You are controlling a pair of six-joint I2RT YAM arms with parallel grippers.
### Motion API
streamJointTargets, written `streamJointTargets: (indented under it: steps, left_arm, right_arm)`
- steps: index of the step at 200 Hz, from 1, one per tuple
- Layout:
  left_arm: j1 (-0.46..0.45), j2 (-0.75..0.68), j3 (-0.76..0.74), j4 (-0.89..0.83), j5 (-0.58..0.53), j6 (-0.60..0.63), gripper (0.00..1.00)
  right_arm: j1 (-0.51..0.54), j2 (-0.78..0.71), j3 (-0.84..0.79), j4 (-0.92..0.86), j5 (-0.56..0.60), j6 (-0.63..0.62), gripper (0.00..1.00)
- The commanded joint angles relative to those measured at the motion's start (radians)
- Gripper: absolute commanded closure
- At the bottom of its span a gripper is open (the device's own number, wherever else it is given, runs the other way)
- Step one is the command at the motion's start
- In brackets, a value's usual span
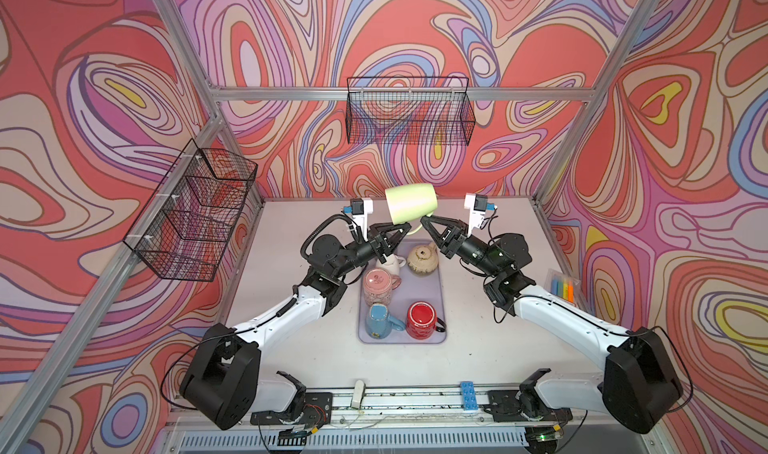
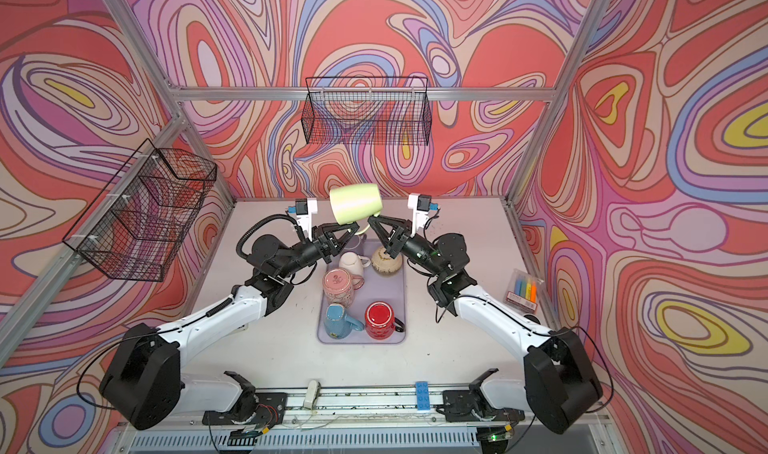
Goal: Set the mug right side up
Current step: 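Grasp the green mug's rim with the left gripper while the right gripper holds it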
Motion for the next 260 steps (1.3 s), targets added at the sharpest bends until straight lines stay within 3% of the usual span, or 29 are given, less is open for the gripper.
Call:
streamJointTargets:
  steps: [1, 123, 216, 260]
  left_arm:
    - [0.01, -0.037, 0.011, 0.056, -0.011, -0.003, 1.0]
    - [0.031, -0.094, 0.016, -0.048, -0.021, 0.053, 1.0]
    - [0.055, -0.175, 0.002, -0.244, -0.067, 0.152, 1.0]
    - [0.059, -0.21, 0.072, -0.495, -0.104, 0.26, 1.0]
  right_arm:
    - [0.005, 0.019, -0.01, 0.007, 0.052, -0.057, 0.82]
    - [0.004, 0.07, -0.021, 0.004, 0.086, -0.055, 0.61]
    - [0.002, 0.04, -0.027, -0.047, 0.08, -0.072, 0.61]
    - [0.002, 0.018, -0.029, -0.105, 0.082, -0.099, 0.62]
